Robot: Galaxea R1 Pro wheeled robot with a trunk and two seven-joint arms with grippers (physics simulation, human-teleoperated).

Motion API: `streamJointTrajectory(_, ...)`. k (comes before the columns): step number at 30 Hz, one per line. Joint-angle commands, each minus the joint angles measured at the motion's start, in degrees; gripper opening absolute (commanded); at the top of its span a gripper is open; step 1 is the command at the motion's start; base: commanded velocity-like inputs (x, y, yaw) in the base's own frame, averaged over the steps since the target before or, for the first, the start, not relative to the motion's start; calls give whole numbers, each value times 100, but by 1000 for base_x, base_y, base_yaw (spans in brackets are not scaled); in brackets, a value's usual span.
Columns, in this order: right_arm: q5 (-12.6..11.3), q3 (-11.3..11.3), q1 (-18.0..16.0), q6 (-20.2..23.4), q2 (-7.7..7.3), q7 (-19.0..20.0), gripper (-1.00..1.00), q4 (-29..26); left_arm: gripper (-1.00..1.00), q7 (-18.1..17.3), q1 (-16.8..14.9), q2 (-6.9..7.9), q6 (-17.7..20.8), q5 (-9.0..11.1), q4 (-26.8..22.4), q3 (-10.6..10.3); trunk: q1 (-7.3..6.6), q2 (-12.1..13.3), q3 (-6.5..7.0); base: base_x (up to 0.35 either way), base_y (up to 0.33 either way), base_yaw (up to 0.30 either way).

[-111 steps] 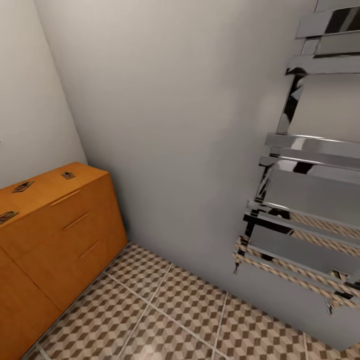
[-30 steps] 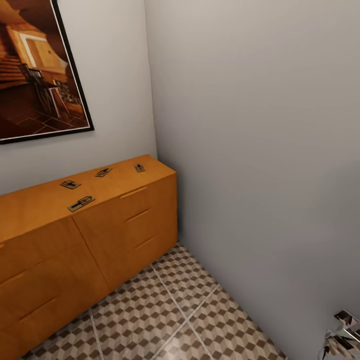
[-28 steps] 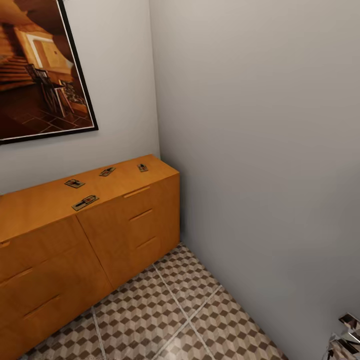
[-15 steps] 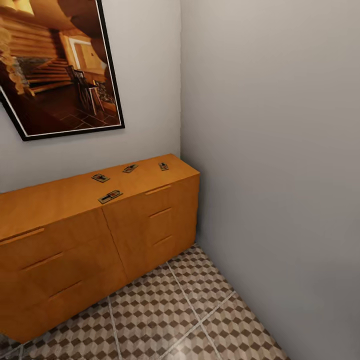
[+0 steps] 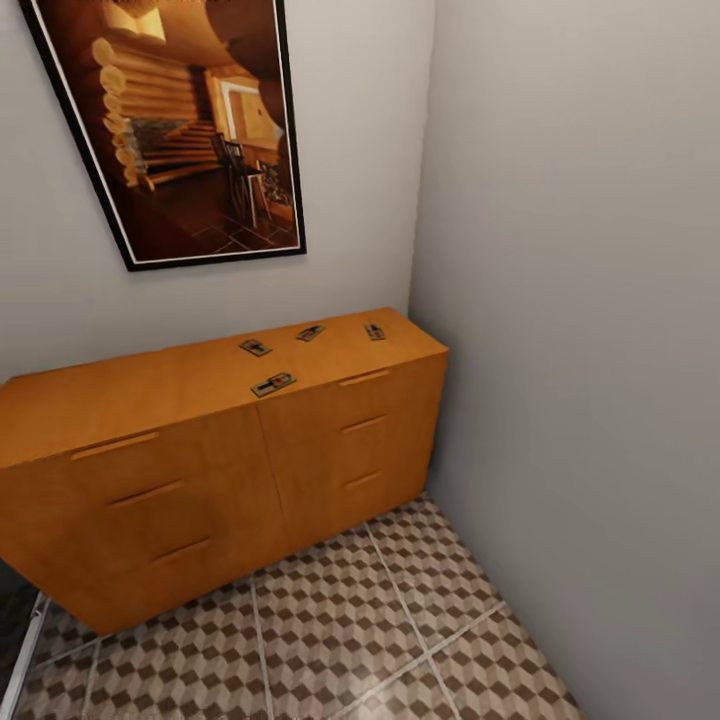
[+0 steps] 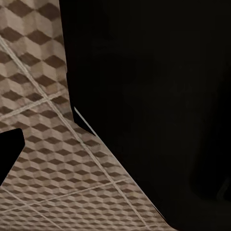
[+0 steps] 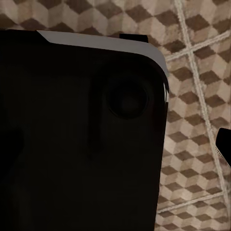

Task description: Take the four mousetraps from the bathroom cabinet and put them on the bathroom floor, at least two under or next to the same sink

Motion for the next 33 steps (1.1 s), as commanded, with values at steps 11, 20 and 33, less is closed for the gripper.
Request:
streamJointTrajectory(11, 7, 19, -3, -16, -12, 3, 100, 1, 100, 2, 4, -1, -8, 2, -9, -1, 0, -2, -4, 0, 0, 179)
streamJointTrajectory(20, 7, 19, -3, -9, -18, 8, 100, 1, 100, 2, 4, -8, -8, 2, -9, -1, 0, -2, -4, 0, 0, 12)
streamJointTrajectory(33, 18, 36, -3, -169, -16, 10, 100, -17, 100, 2, 4, -22, -8, 2, -9, -7, 0, -2, -4, 0, 0, 0)
